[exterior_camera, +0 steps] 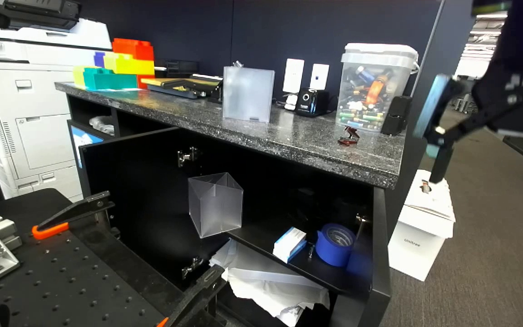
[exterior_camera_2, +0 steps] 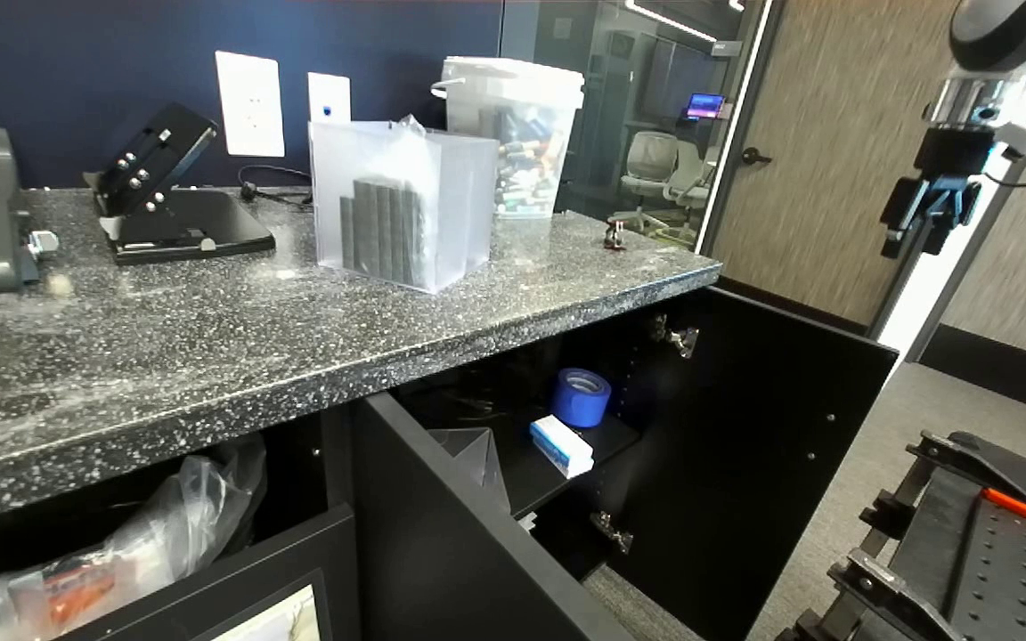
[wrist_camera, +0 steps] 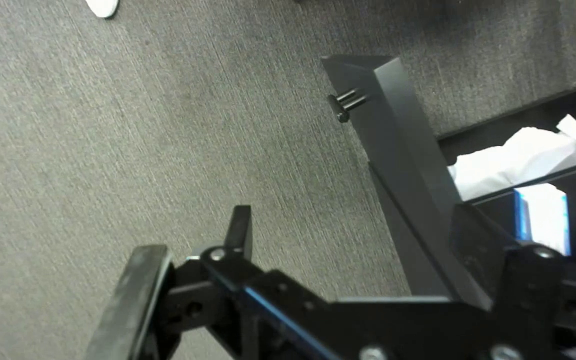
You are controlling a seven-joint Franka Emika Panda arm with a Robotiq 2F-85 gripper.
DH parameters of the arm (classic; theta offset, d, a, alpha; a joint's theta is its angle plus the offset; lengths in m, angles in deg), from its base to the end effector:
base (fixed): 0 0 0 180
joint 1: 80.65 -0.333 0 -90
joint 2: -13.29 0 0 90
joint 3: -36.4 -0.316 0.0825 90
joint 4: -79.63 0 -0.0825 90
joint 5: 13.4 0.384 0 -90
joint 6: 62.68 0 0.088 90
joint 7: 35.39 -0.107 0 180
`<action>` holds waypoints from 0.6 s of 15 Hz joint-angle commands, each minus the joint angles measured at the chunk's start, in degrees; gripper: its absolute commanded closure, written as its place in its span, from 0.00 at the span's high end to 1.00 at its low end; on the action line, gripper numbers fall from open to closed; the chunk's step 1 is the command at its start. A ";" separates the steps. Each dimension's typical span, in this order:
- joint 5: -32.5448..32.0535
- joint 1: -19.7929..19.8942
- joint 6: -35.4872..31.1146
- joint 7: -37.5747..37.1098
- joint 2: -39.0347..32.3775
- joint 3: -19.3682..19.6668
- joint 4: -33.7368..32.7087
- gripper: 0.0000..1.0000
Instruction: Close the right door of the bottom cabinet.
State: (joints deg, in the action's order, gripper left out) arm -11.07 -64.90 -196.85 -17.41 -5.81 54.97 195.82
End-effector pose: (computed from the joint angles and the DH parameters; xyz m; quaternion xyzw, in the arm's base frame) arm 0.4964 -0.3314 0.2909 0.9883 -0.1479 -0.0171 0.0335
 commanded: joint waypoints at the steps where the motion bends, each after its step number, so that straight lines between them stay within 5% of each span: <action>1: -2.03 3.37 0.29 -1.67 -13.00 -2.19 -10.08 1.00; 9: -8.45 3.69 1.78 -7.00 -30.67 -2.39 -22.80 1.00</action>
State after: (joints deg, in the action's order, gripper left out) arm -16.92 -61.50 -196.97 -22.37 -31.75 53.46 177.95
